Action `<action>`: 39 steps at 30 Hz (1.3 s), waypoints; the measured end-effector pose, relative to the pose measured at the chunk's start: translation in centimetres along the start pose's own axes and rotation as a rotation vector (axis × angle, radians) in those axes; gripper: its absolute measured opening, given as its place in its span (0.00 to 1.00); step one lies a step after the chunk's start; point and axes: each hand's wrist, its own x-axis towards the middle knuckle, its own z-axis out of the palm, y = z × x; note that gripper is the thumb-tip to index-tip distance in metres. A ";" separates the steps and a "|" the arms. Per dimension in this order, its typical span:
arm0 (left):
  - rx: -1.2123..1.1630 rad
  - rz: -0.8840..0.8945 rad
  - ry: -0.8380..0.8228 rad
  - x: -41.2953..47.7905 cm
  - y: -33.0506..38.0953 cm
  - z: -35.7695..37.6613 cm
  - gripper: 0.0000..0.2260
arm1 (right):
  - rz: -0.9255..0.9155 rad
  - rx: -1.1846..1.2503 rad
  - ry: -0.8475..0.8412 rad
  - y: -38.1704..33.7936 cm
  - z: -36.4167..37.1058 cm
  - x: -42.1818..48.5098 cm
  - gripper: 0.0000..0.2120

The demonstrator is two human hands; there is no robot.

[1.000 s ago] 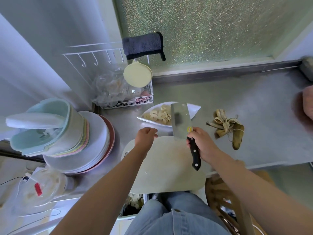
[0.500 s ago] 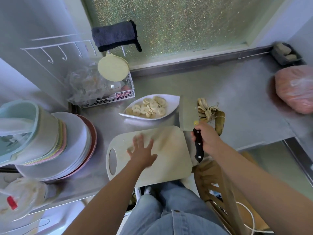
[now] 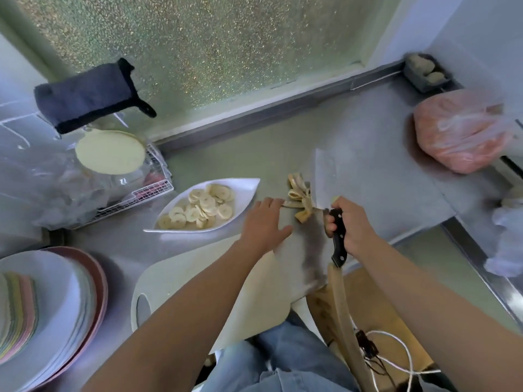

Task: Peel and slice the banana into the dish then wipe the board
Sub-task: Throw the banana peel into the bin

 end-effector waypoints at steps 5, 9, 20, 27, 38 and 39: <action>0.082 0.102 -0.159 6.0 3.4 1.6 0.37 | 0.032 0.075 0.091 -1.1 -1.7 1.3 0.07; 0.283 0.131 -0.238 7.9 4.4 3.3 0.34 | 0.053 0.116 0.079 -1.3 -2.1 2.1 0.08; 0.250 0.159 0.005 6.1 0.8 3.6 0.17 | 0.059 0.074 0.097 -0.6 -0.6 3.1 0.08; -0.523 -0.104 0.337 3.6 0.2 -1.7 0.16 | -0.087 -0.012 0.128 -0.4 0.5 2.9 0.10; -0.895 -0.214 0.397 -1.8 -3.1 -5.3 0.11 | -0.130 -0.498 -0.006 3.7 2.7 4.8 0.18; -0.917 -0.228 0.416 -2.2 -3.3 -5.6 0.12 | -0.124 -0.553 0.006 3.9 2.9 4.9 0.17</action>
